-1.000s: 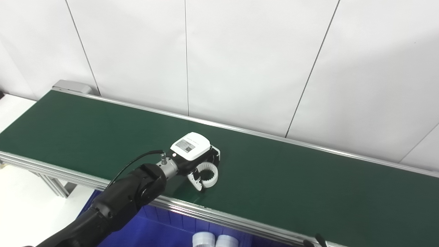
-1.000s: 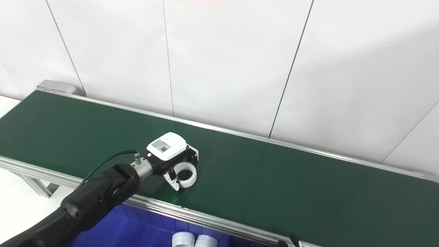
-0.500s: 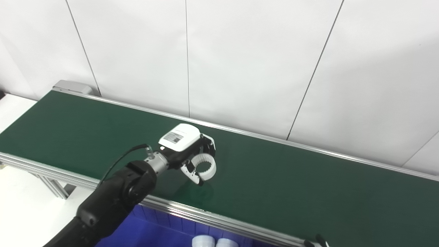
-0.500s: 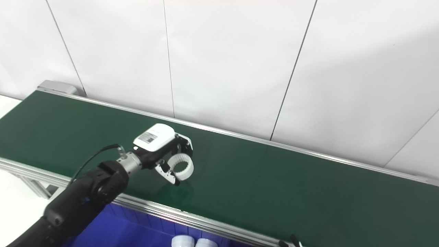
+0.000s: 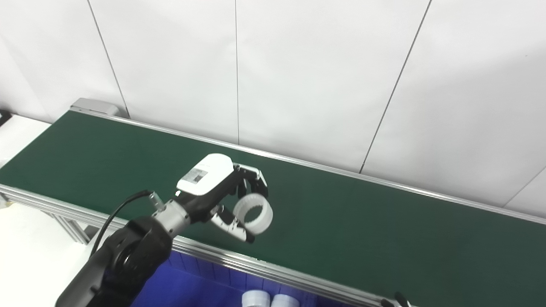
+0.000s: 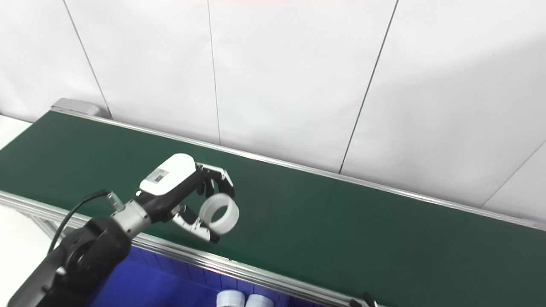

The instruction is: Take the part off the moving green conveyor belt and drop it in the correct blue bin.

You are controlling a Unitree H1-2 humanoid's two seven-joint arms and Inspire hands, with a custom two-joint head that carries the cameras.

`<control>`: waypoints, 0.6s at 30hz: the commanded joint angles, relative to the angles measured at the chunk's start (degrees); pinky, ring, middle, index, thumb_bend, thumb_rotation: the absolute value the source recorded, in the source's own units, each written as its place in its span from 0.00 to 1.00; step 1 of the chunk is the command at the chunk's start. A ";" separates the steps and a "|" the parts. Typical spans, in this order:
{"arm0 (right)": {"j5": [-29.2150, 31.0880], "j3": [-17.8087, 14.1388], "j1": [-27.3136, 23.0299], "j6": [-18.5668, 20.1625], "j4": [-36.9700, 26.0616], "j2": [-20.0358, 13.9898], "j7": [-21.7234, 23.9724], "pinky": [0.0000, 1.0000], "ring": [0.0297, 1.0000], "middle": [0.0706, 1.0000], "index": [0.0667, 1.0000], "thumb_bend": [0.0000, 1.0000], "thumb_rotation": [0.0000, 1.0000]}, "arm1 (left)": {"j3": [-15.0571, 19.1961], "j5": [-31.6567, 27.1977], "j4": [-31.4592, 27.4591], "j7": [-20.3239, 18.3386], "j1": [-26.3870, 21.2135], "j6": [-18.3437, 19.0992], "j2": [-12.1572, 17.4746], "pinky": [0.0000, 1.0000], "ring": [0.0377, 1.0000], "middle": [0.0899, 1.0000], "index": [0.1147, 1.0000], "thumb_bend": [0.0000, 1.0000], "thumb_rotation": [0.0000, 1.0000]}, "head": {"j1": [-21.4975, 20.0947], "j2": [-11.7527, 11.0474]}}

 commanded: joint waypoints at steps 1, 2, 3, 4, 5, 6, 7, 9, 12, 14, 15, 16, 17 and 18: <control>0.43 -0.33 -0.39 -2.94 -1.08 -0.16 0.31 0.72 0.77 0.81 0.91 0.36 0.94 | 1.07 -1.44 -3.40 -0.31 0.32 0.73 -0.20 0.36 0.39 0.41 0.47 0.47 0.00 | -0.48 0.91; 0.40 -0.43 -0.43 -2.94 -1.07 -0.19 0.24 0.72 0.77 0.81 0.90 0.39 0.94 | 1.16 -1.52 -4.22 -0.74 0.82 0.99 -0.33 0.37 0.39 0.42 0.46 0.48 0.00 | -0.60 1.14; 0.55 -0.58 -0.45 -2.94 -1.24 -0.21 0.27 0.72 0.77 0.81 0.90 0.41 0.94 | 1.25 -1.69 -5.28 -1.38 1.36 1.58 -0.41 0.37 0.39 0.42 0.46 0.48 0.00 | -1.24 2.70; 0.68 -0.69 -0.47 -2.93 -1.40 -0.21 0.32 0.72 0.76 0.81 0.90 0.43 0.94 | 1.36 -1.83 -6.02 -1.89 1.68 2.03 -0.49 0.37 0.40 0.43 0.46 0.48 0.00 | -1.37 3.14; 0.87 -0.85 -0.48 -2.93 -1.77 -0.26 0.46 0.71 0.76 0.81 0.90 0.45 0.93 | 1.62 -2.25 -6.98 -2.50 2.05 2.69 -0.60 0.37 0.40 0.43 0.45 0.48 0.00 | -2.25 5.60; 1.00 -0.96 -0.48 -2.93 -2.02 -0.29 0.56 0.70 0.76 0.80 0.89 0.49 0.93 | 1.83 -2.53 -7.62 -2.95 2.30 3.11 -0.71 0.36 0.40 0.44 0.46 0.48 0.00 | -2.25 5.60; 1.26 -1.09 -0.42 -2.93 -2.49 -0.42 0.80 0.70 0.75 0.80 0.89 0.51 0.92 | 2.43 -3.84 -8.59 -3.43 2.85 4.07 -1.12 0.36 0.39 0.44 0.46 0.48 0.00 | -3.59 8.04; 1.35 -1.31 -0.26 -2.93 -3.52 -0.75 0.94 0.70 0.75 0.80 0.89 0.59 0.90 | 3.46 -6.10 -10.32 -4.23 3.88 5.94 -1.91 0.35 0.39 0.44 0.47 0.47 0.00 | -4.70 10.23; 2.38 -1.80 0.10 -2.93 -4.79 -1.34 1.74 0.69 0.75 0.79 0.88 0.62 0.88 | 3.95 -7.75 -11.86 -4.78 5.44 7.05 -2.38 0.34 0.39 0.43 0.47 0.47 0.00 | -5.32 12.97; 3.61 -2.31 0.41 -2.94 -5.61 -1.72 2.58 0.70 0.75 0.79 0.88 0.64 0.86 | 3.91 -7.98 -12.48 -4.92 6.37 7.52 -2.58 0.35 0.38 0.42 0.47 0.47 0.00 | -4.92 14.49; 3.91 -2.57 0.53 -2.95 -5.94 -1.83 2.84 0.69 0.75 0.79 0.87 0.64 0.84 | 3.89 -7.98 -12.70 -5.00 6.66 7.80 -2.70 0.36 0.39 0.42 0.46 0.47 0.00 | -4.80 14.78; 4.14 -2.83 0.73 -2.92 -6.58 -2.04 3.02 0.69 0.75 0.79 0.87 0.65 0.83 | 3.90 -8.04 -13.11 -5.18 6.87 8.28 -2.82 0.36 0.39 0.42 0.46 0.47 0.00 | -4.11 16.67; 4.38 -3.05 0.85 -2.88 -6.98 -2.21 3.19 0.69 0.75 0.79 0.87 0.65 0.82 | 3.99 -8.25 -13.25 -5.21 7.16 8.39 -2.84 0.36 0.39 0.42 0.46 0.47 0.00 | -4.11 16.67; 4.65 -3.26 1.08 -2.83 -7.67 -2.45 3.24 0.69 0.75 0.78 0.86 0.66 0.81 | 4.07 -8.42 -13.77 -5.46 7.24 8.81 -2.92 0.36 0.39 0.41 0.46 0.47 0.00 | -3.42 18.58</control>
